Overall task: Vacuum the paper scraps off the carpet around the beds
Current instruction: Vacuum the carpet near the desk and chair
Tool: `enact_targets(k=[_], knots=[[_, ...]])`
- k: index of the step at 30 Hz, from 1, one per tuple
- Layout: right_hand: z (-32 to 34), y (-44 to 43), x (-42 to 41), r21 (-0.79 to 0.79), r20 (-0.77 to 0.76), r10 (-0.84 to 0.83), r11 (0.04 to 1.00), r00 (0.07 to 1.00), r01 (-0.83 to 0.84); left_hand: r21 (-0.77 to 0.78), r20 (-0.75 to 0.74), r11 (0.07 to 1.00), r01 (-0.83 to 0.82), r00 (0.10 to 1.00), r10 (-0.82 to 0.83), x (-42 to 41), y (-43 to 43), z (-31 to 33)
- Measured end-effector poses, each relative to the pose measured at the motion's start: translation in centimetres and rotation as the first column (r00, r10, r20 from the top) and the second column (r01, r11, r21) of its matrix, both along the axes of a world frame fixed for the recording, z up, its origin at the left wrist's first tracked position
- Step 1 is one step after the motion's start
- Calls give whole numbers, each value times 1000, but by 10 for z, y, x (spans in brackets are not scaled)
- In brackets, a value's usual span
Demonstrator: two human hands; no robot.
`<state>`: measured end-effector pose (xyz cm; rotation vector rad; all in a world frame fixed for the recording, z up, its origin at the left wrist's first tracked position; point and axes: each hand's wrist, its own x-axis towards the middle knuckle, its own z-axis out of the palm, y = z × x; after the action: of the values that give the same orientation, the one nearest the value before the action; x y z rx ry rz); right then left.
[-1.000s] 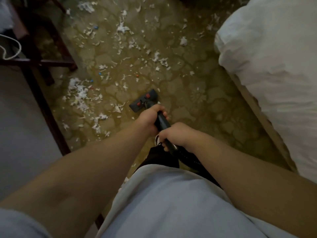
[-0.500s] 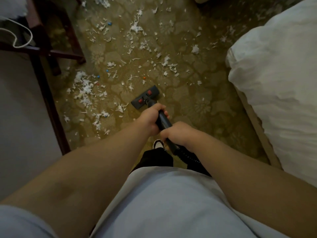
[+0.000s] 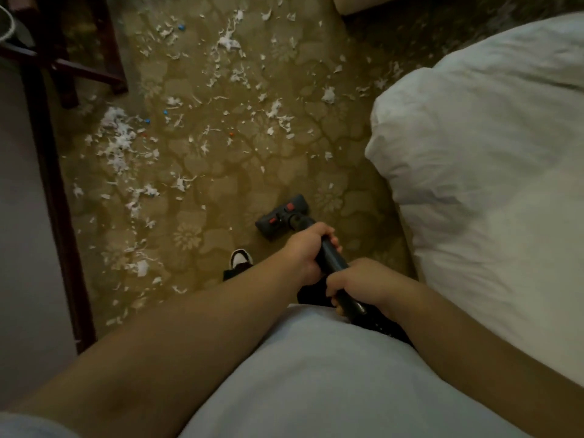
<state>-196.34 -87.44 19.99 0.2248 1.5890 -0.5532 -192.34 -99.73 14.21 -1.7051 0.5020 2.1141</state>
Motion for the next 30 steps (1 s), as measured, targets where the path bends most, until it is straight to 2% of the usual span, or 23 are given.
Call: enact_targets(k=[6, 13, 22, 30], knots=[[2, 35, -11, 16, 26, 54, 998, 998, -55, 48, -1, 998, -31, 1000, 31, -6, 36, -2], [1, -4, -4, -19, 41, 152, 988, 988, -151, 39, 5, 985, -169, 986, 169, 18, 2, -5], [-11, -152, 52, -25, 25, 320, 947, 947, -319, -52, 7, 930, -363, 931, 364, 93, -128, -18], [-16, -335, 145, -22, -76, 393, 918, 916, -396, -119, -35, 918, -378, 926, 376, 179, -309, -32]])
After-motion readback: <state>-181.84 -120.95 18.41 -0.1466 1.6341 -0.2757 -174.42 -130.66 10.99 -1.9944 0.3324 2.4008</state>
